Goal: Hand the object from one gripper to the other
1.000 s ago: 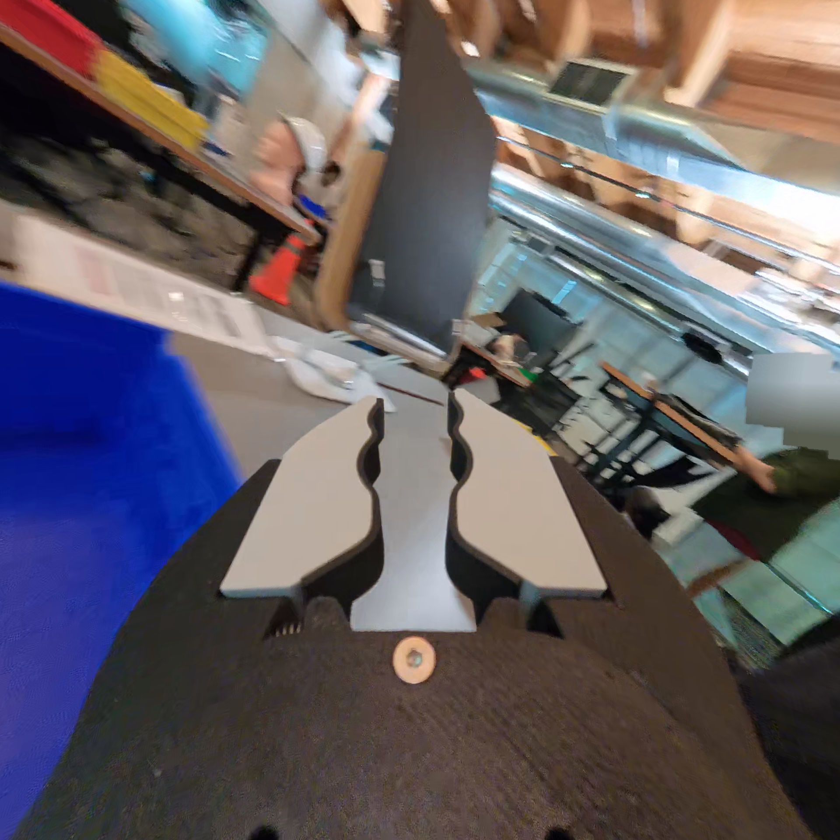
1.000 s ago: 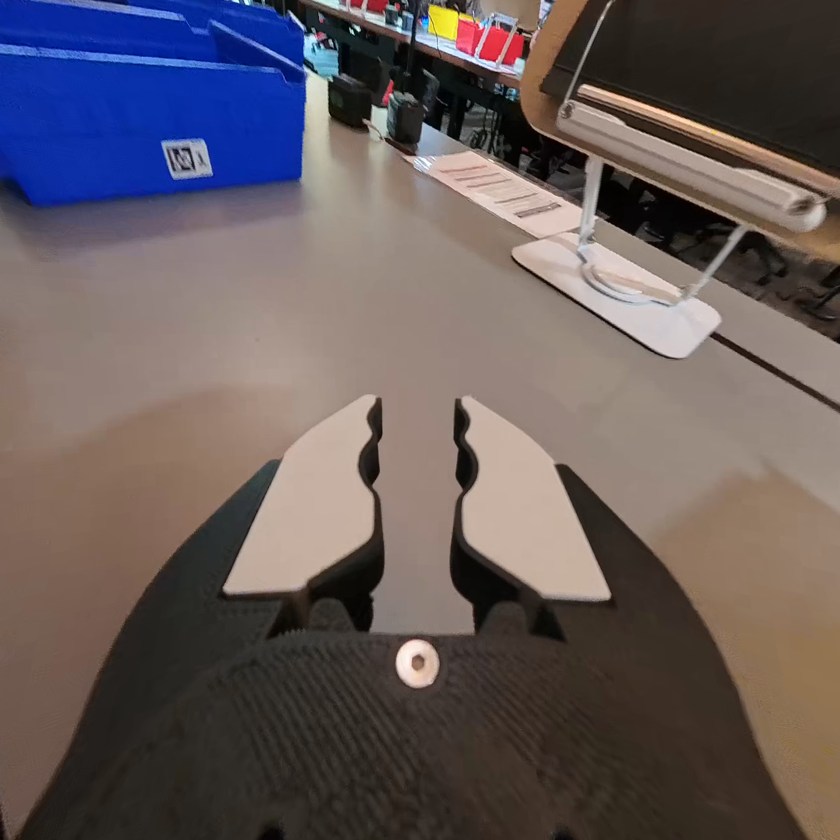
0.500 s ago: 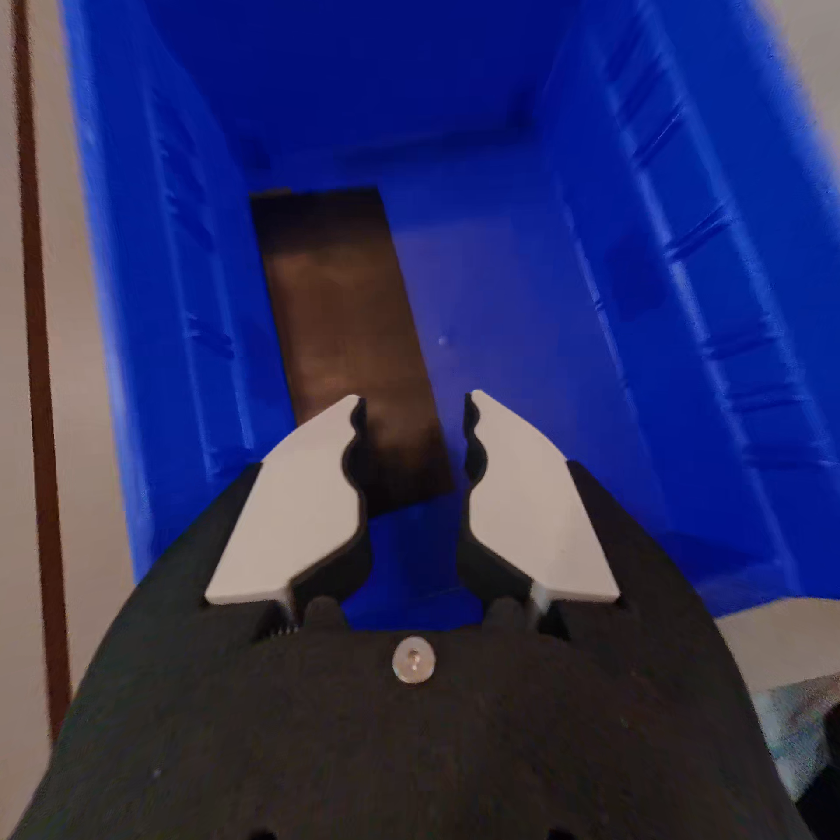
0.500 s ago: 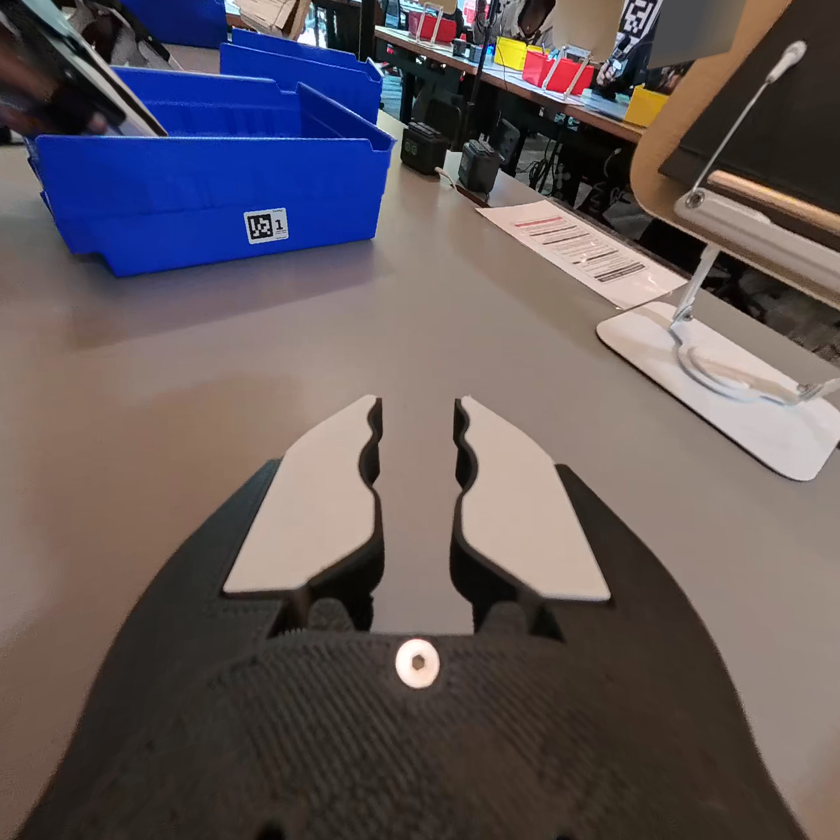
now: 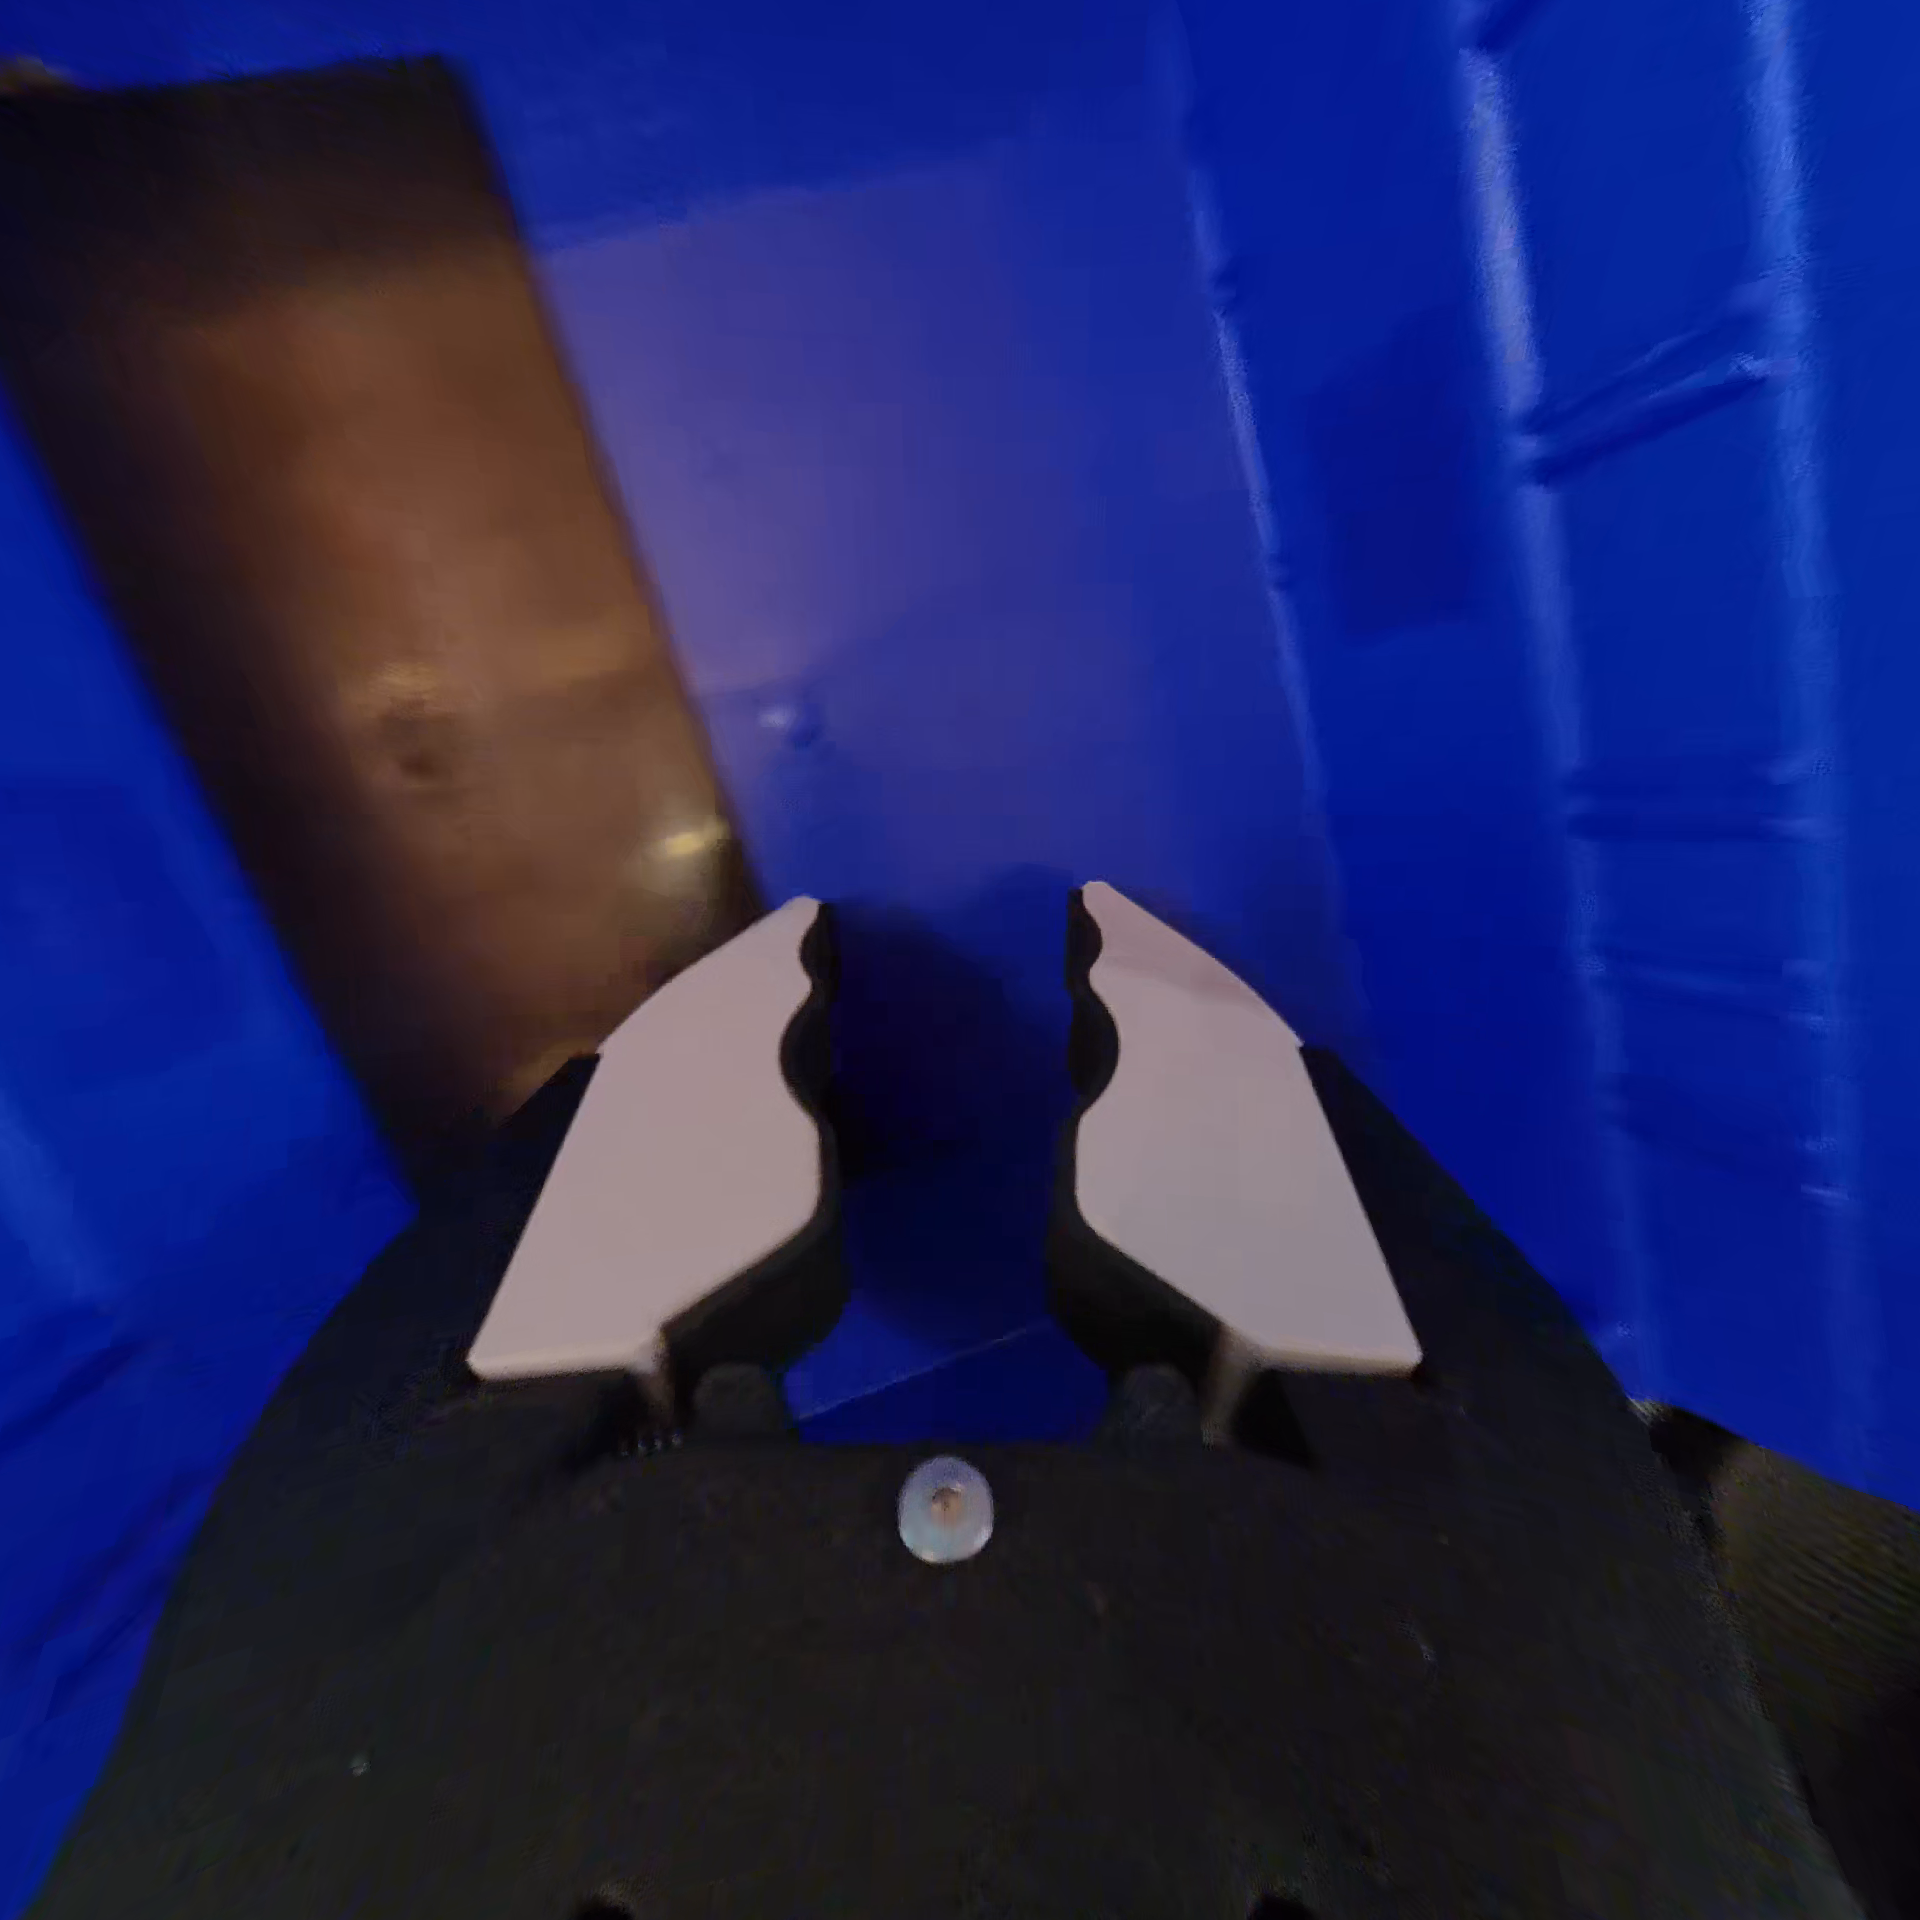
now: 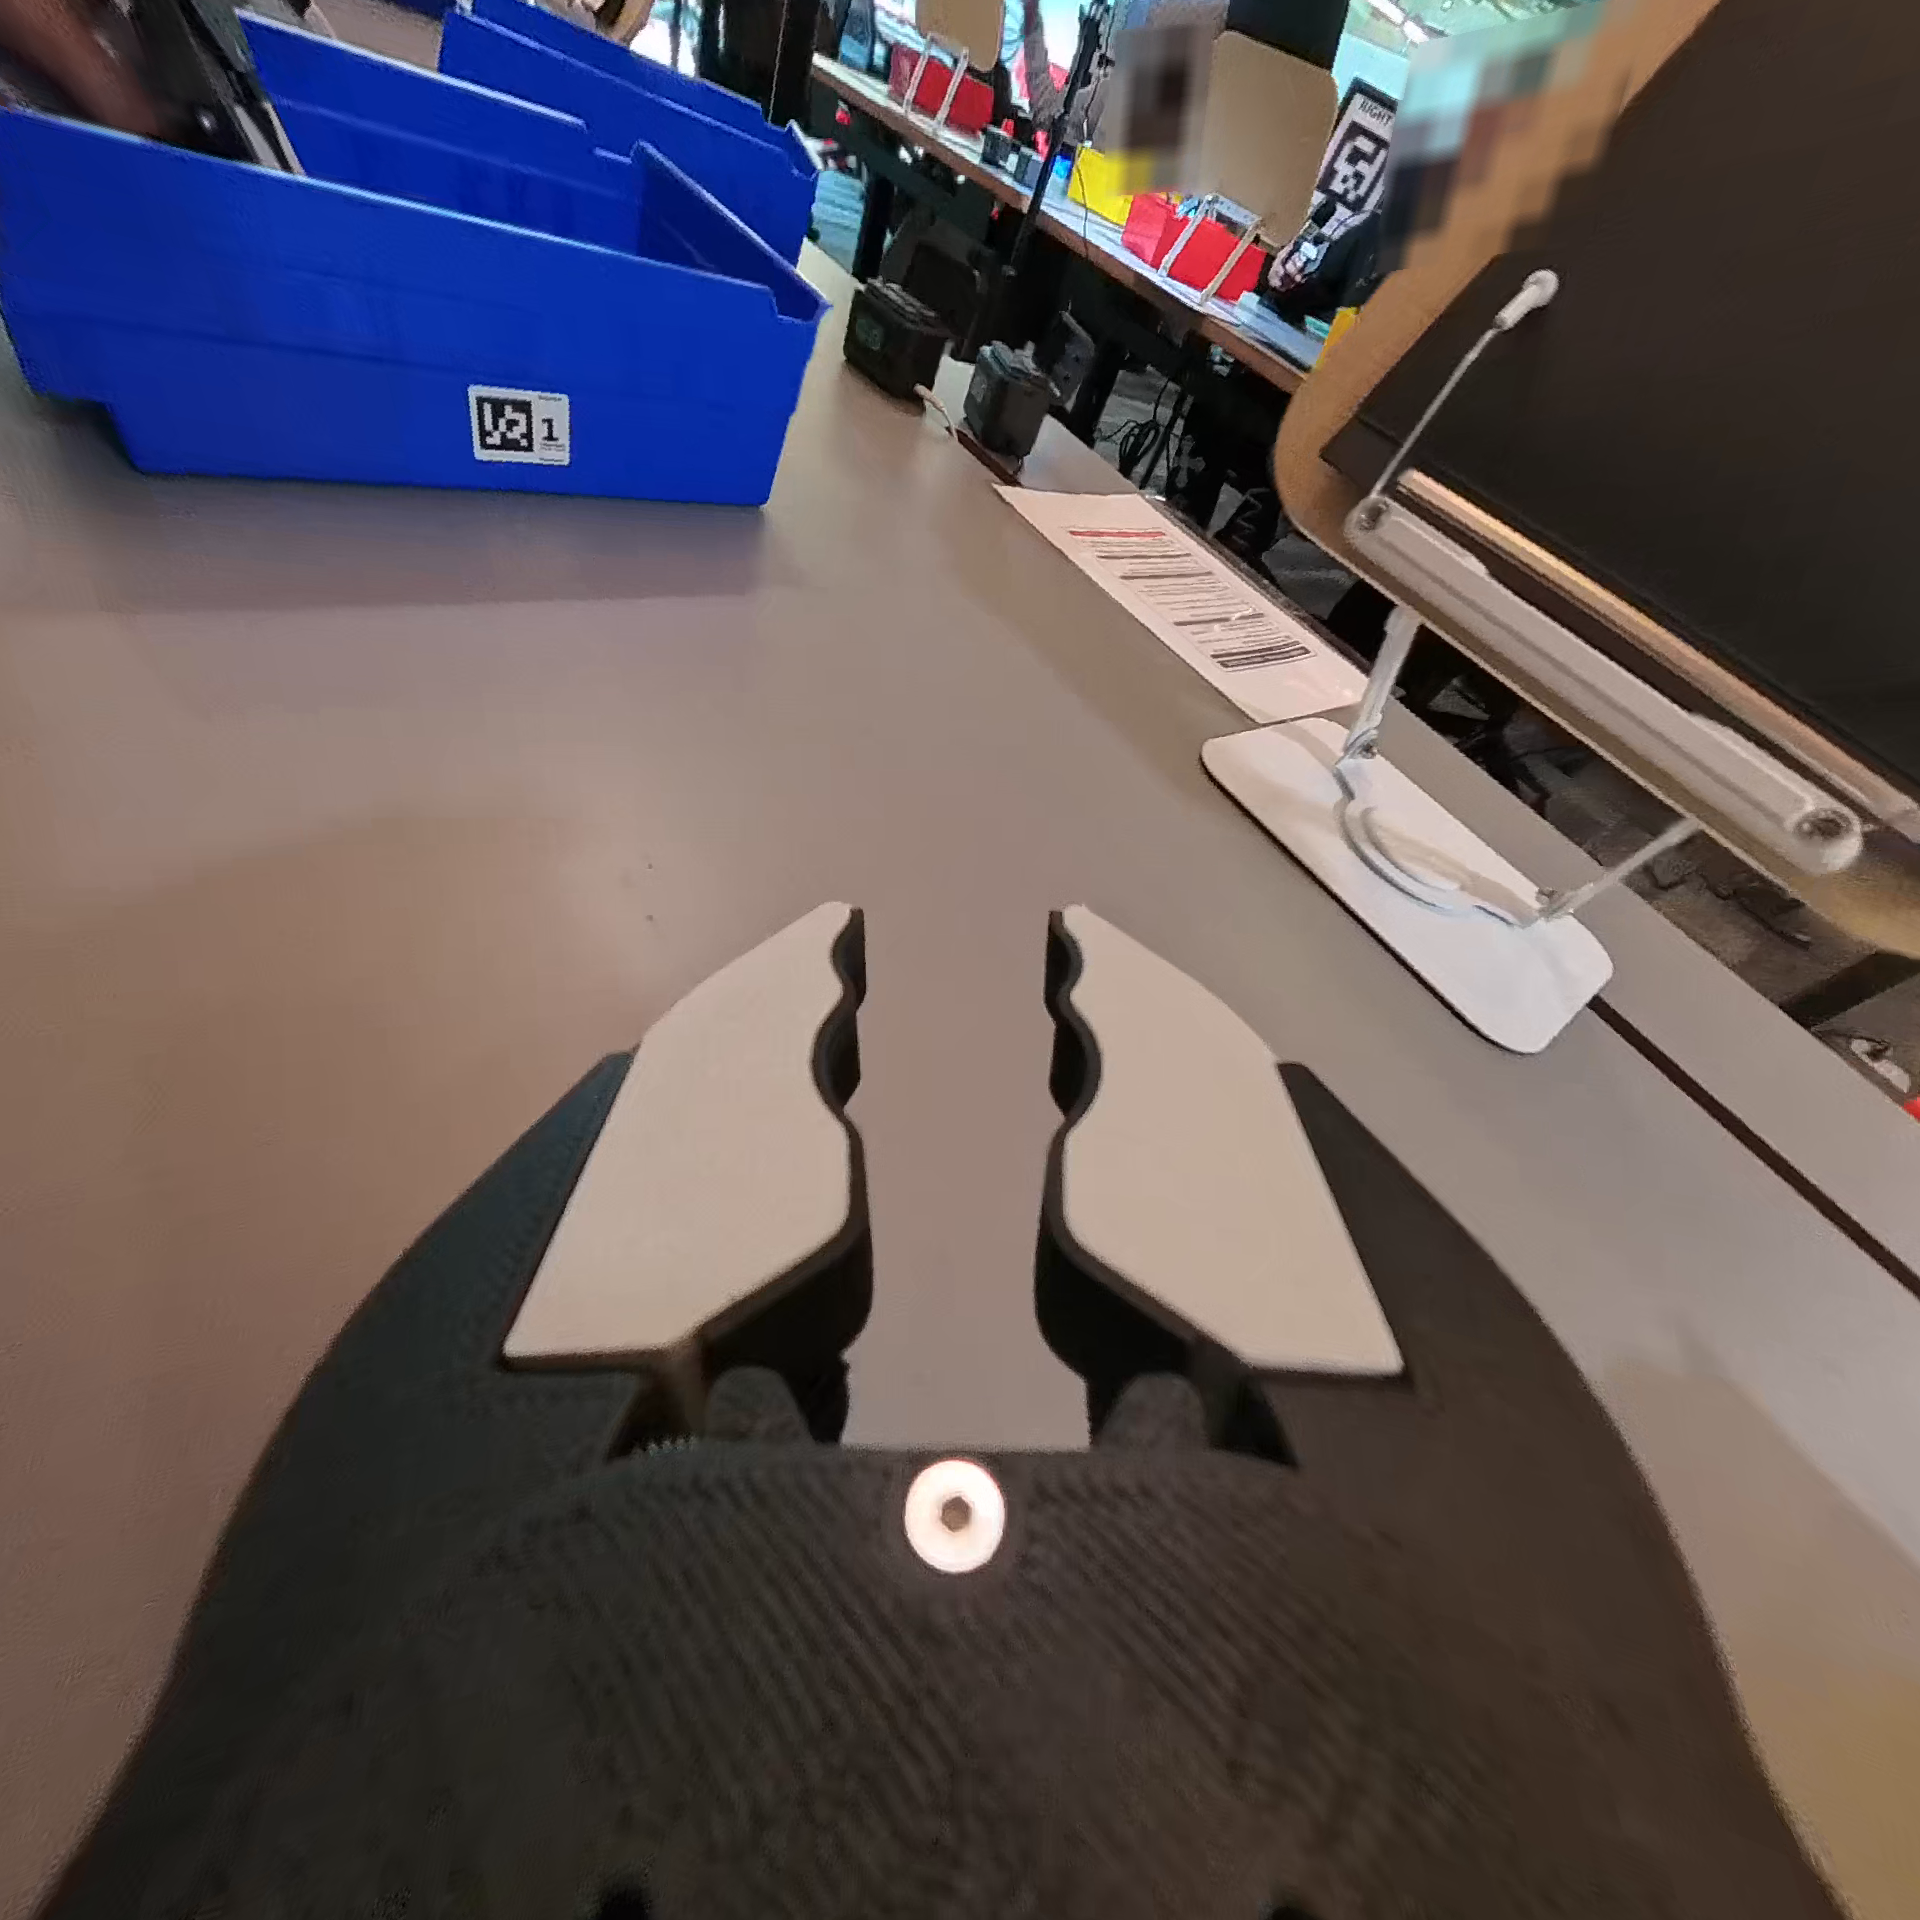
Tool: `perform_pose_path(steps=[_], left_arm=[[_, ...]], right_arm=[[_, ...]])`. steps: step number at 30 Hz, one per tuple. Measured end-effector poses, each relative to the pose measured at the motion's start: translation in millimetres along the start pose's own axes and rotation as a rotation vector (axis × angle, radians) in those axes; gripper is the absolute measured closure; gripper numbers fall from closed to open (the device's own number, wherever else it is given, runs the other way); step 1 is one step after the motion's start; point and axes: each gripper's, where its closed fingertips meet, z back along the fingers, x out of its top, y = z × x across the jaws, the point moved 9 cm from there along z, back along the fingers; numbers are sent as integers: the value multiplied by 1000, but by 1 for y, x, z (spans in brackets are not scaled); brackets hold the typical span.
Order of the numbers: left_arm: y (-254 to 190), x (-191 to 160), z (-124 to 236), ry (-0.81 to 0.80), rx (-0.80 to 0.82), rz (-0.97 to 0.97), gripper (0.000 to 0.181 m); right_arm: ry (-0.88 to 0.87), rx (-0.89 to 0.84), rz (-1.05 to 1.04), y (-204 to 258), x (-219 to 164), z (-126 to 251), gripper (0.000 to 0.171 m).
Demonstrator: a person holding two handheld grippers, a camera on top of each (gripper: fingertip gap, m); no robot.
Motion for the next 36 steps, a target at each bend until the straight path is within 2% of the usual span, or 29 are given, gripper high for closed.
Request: perform_pose_path(steps=[5,9,12,15,17,18,22,27,31,36], left_arm=[[-7,6,1,32,121,-1,129],[5,8,9,8,356,68,134],[11,1,4,113,487,65,134],[10,1,3,101,470,94,143],[7,3,0,66,353,128,148],[7,4,-1,43,305,150,141],[4,6,2,81,254,135,134],[10,4,17,46,304,157,132],[14,-11,18,188,382,127,131],[20,-14,22,190,442,150,149]], right_arm=[[-37,-36,-93,-18,-16,21,138],[-97,-23,-228,-31,-21,29,139],[-138,1,-330,-38,-24,32,140],[-155,15,-381,-41,-27,34,141],[-154,15,-388,-42,-28,34,141],[-153,15,-388,-42,-28,34,141],[-148,10,-381,-43,-28,35,141],[-146,10,-402,-45,-31,34,141],[-143,21,-427,-45,-35,31,141],[-130,35,-431,-44,-37,28,142]])
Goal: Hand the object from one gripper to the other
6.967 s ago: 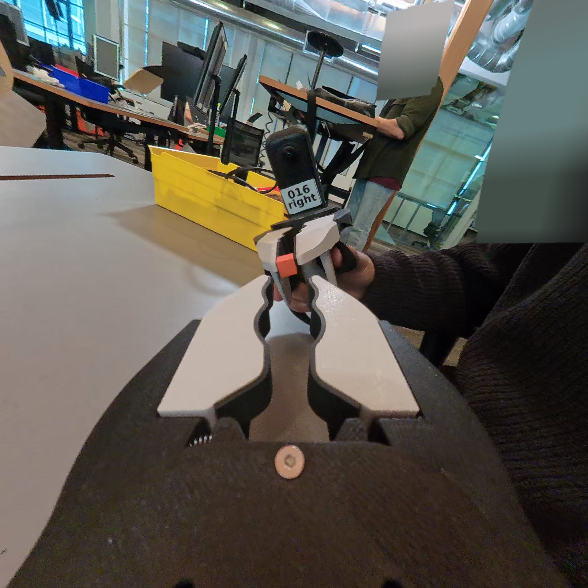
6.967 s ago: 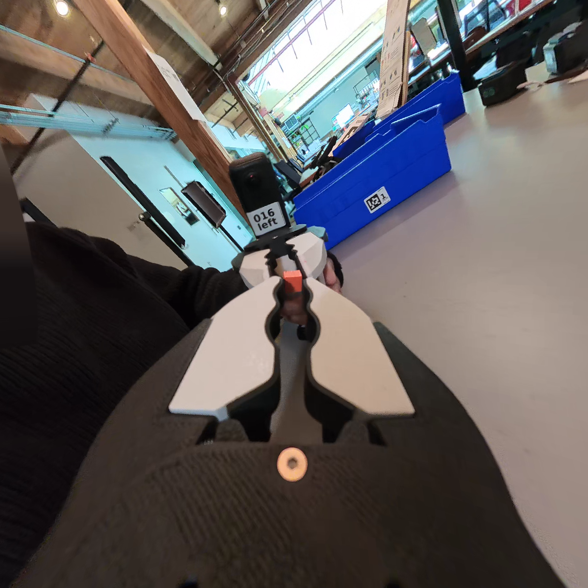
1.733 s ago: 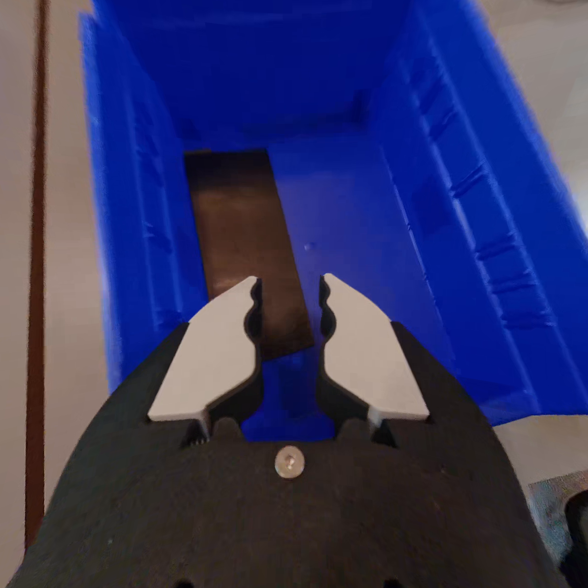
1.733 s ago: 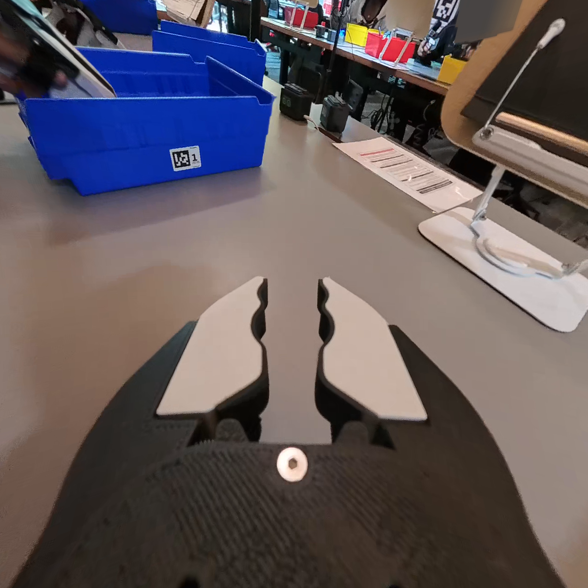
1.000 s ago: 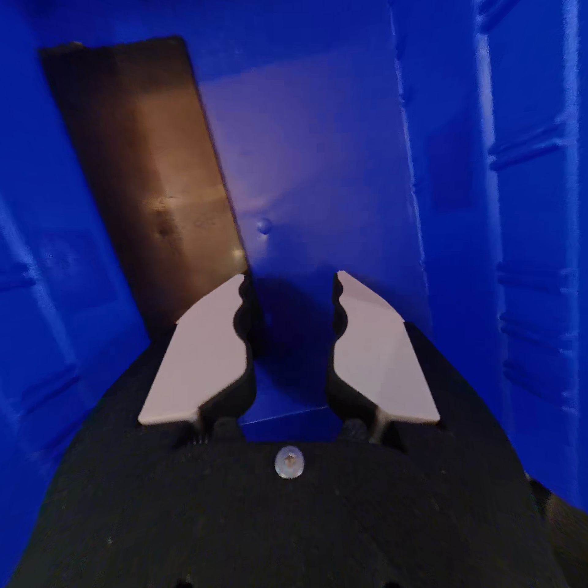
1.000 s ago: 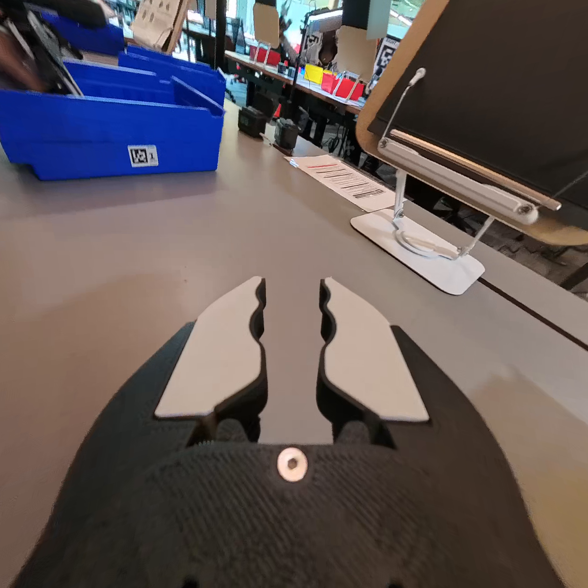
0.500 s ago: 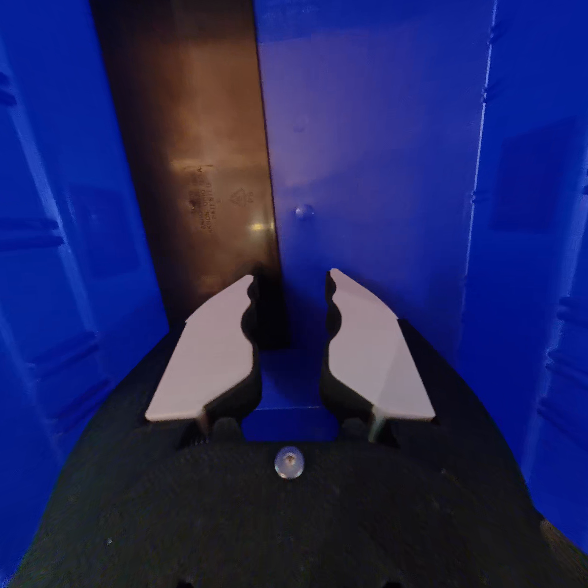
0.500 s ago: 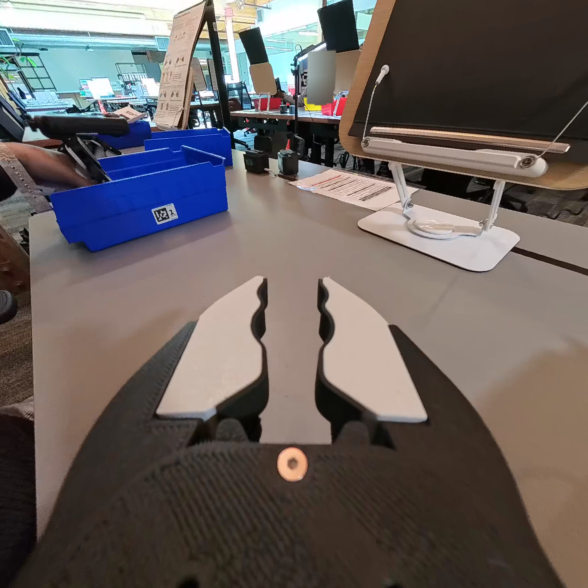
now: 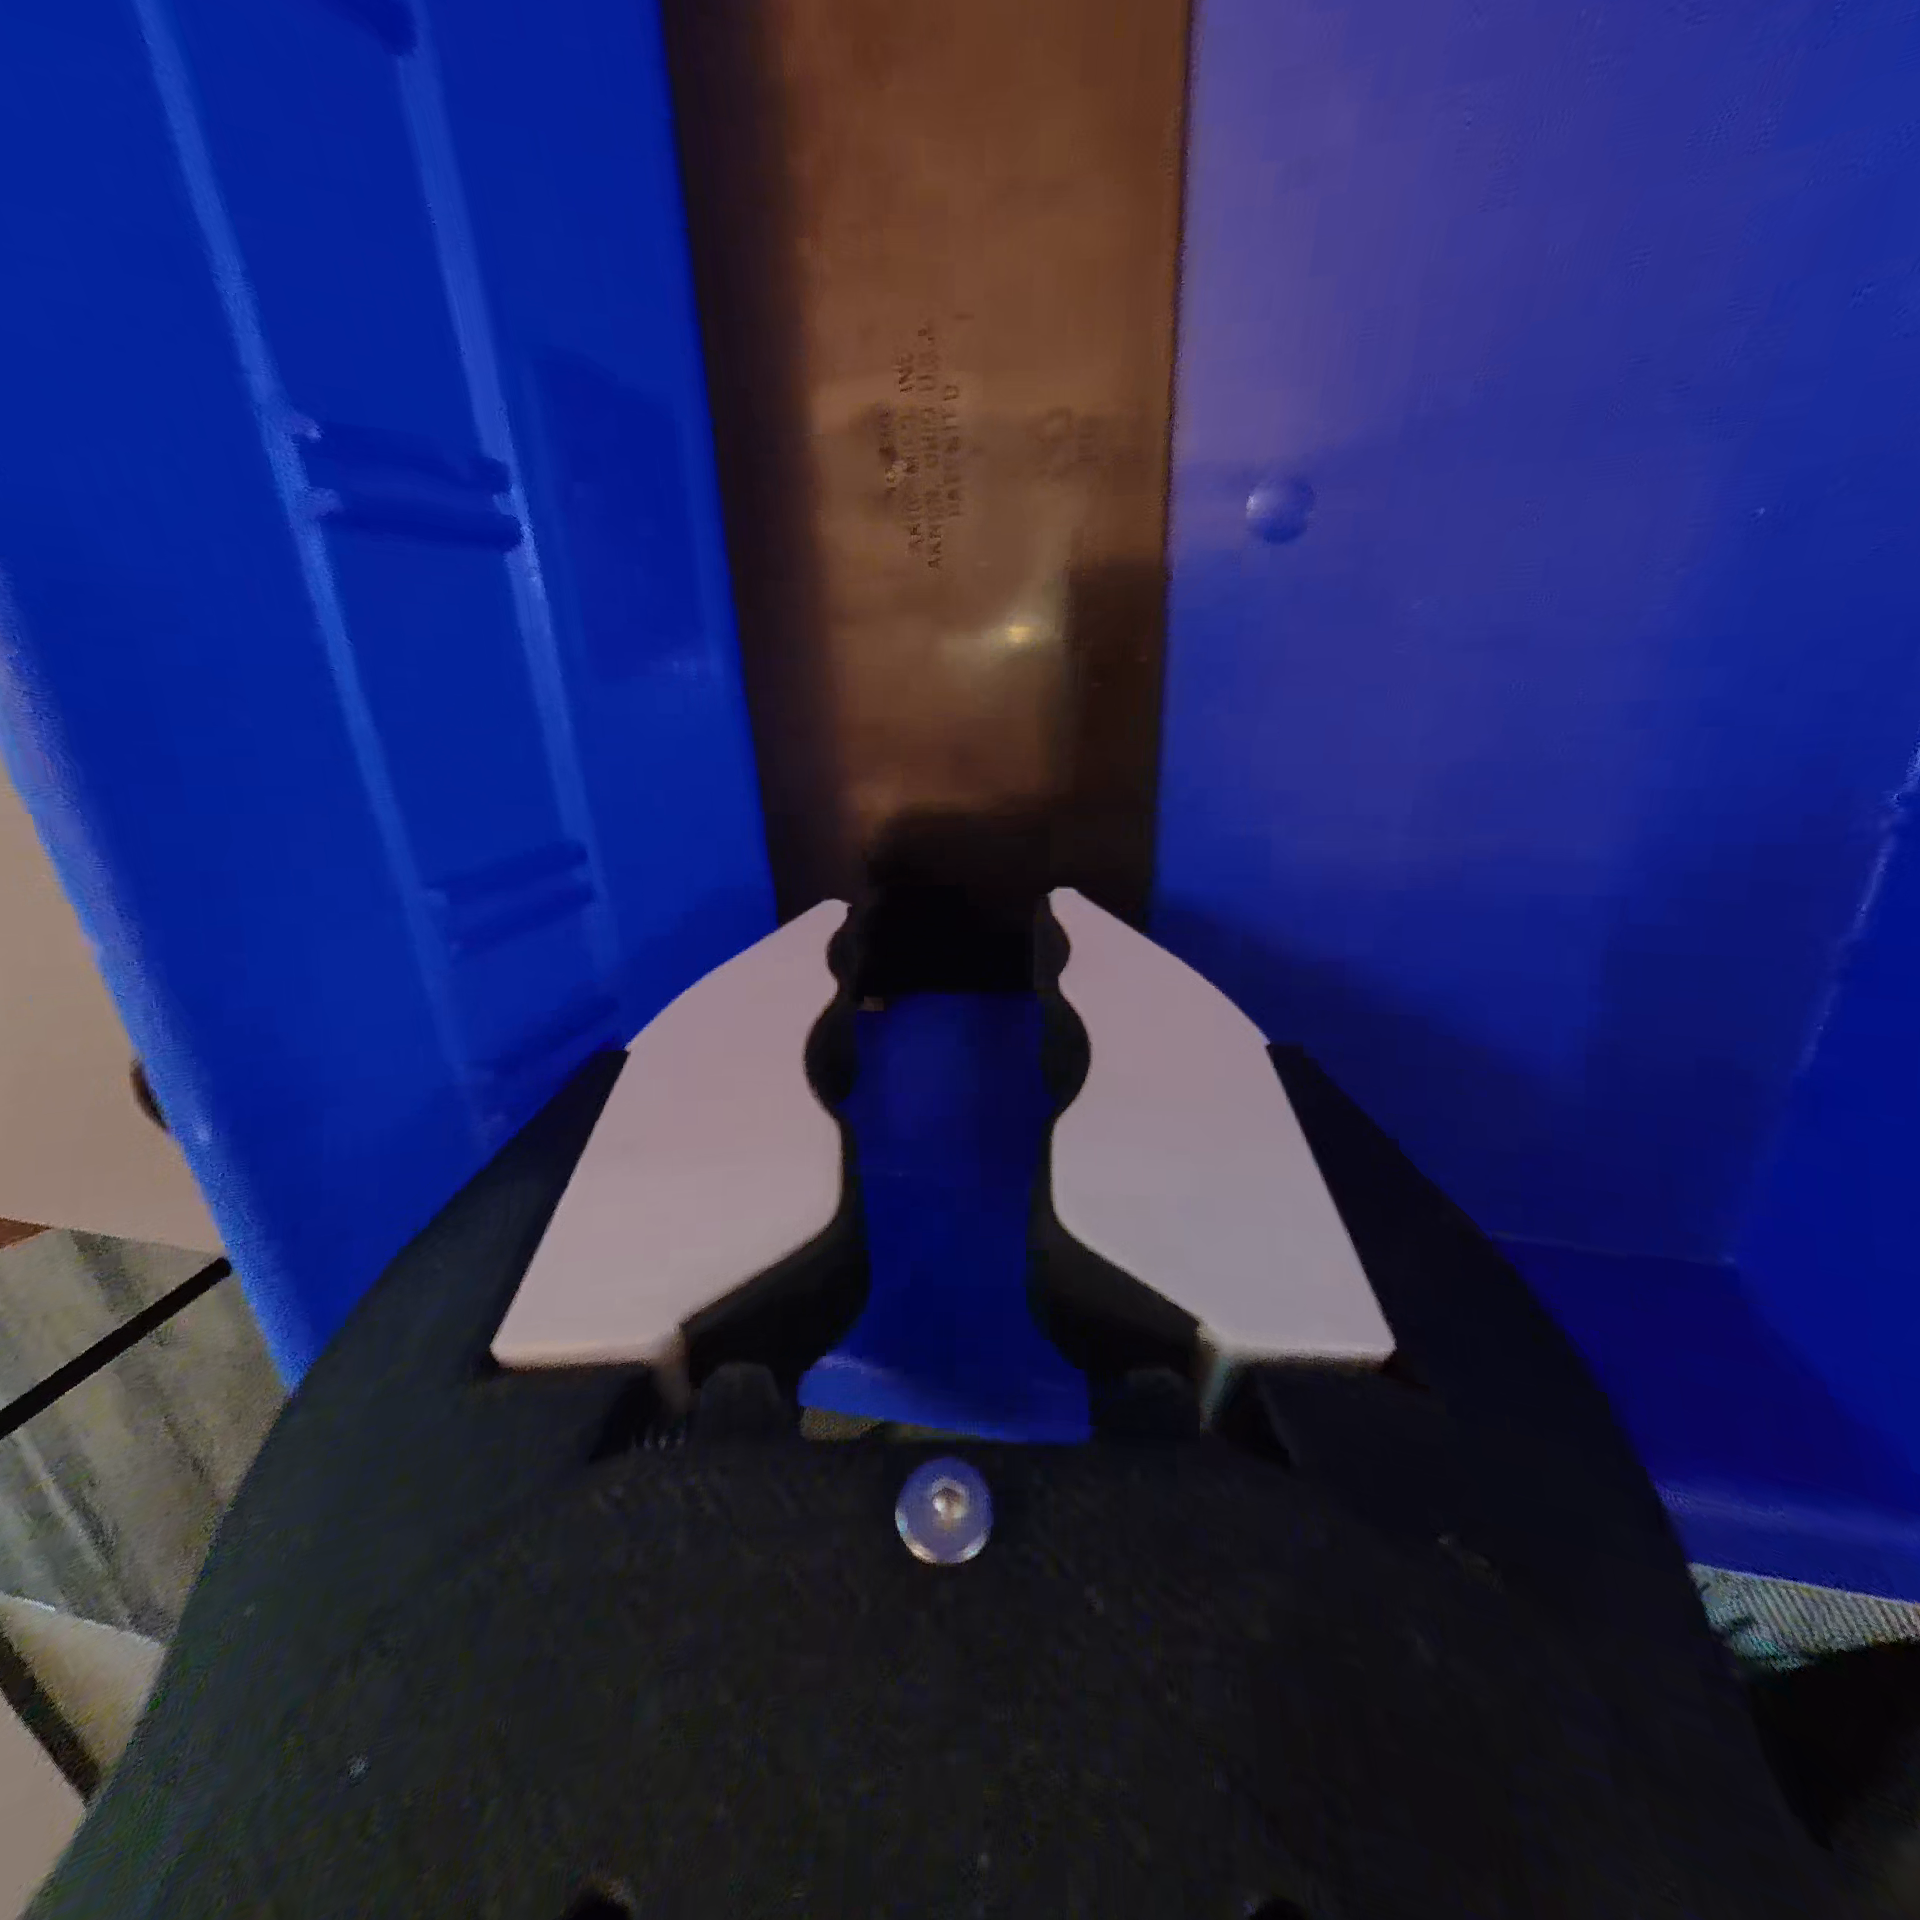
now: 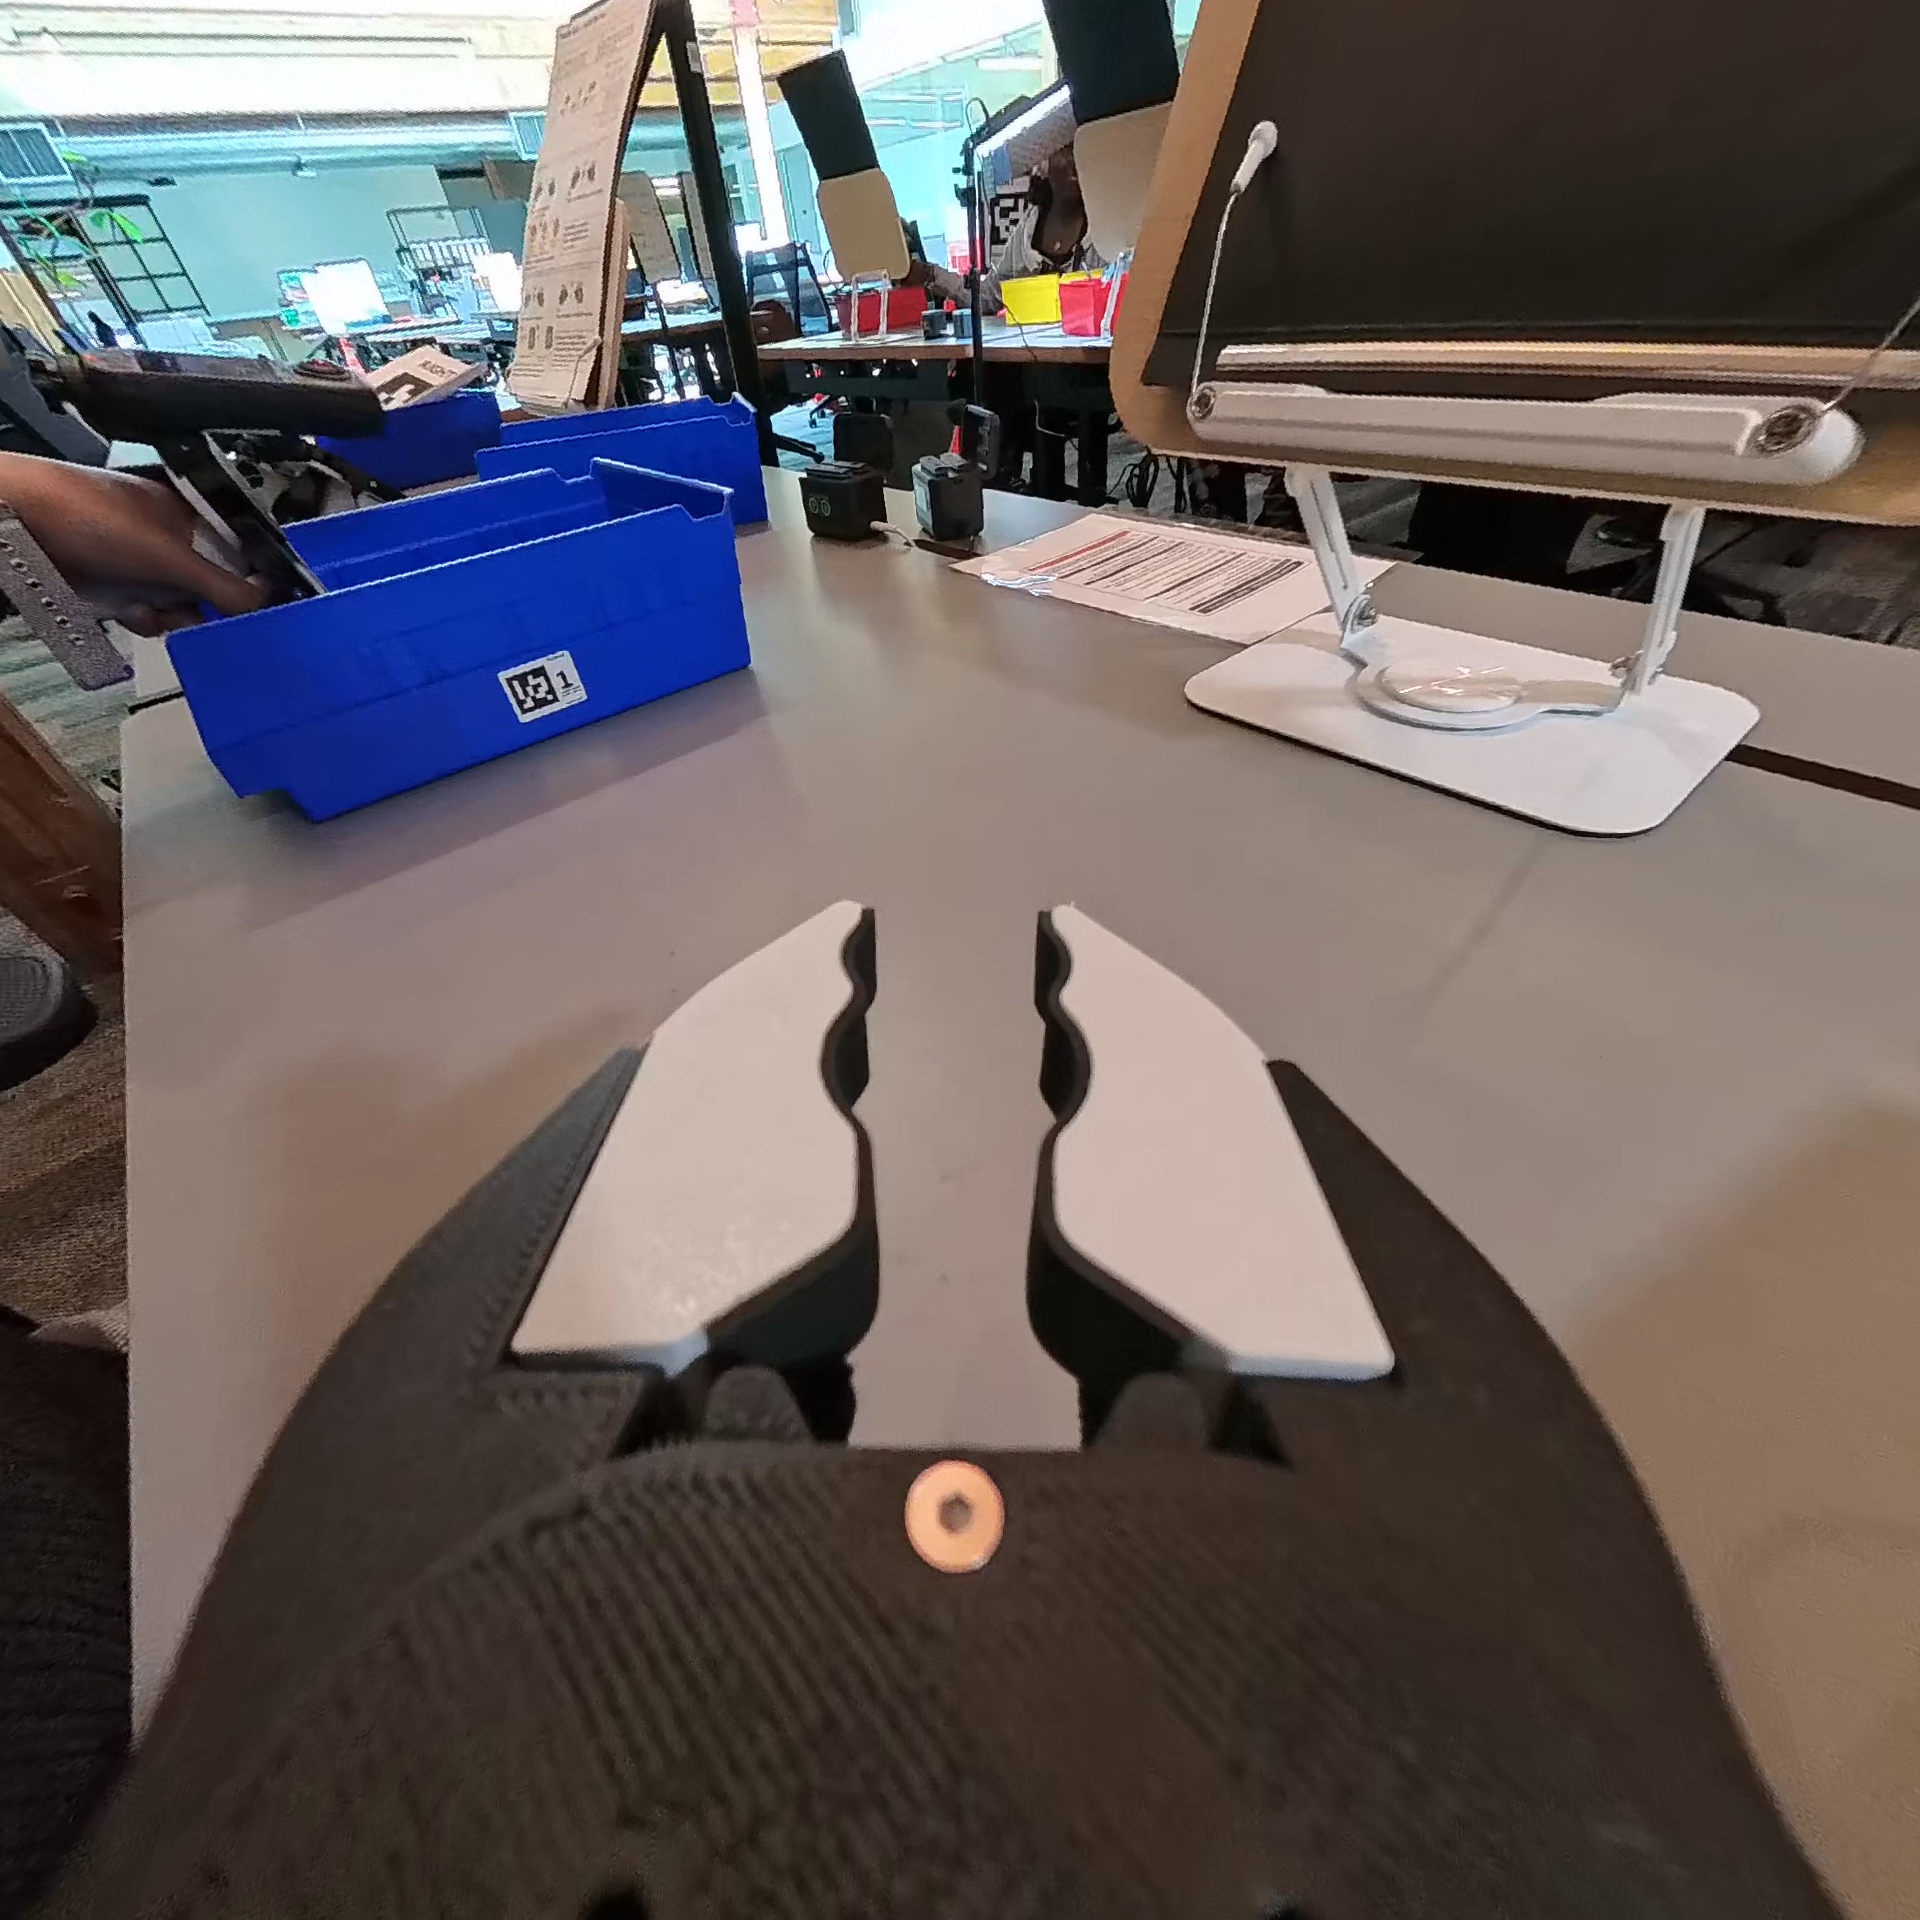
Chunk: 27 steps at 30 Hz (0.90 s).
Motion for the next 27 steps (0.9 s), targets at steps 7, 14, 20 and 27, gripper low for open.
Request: perform_pose_path(steps=[7,14,20,27], left_arm=[[6,-5,-2,52,100,-24,181],[-4,-5,-7,84,58,-74,181],[-16,-5,-3,68,-97,-87,181],[-7,-9,2,110,4,-87,181]], right_arm=[[-11,7,-36,-3,-1,1,142],[-37,14,-77,-6,1,4,143],[-41,18,-79,-6,2,5,143],[-52,26,-102,-7,3,6,143]])
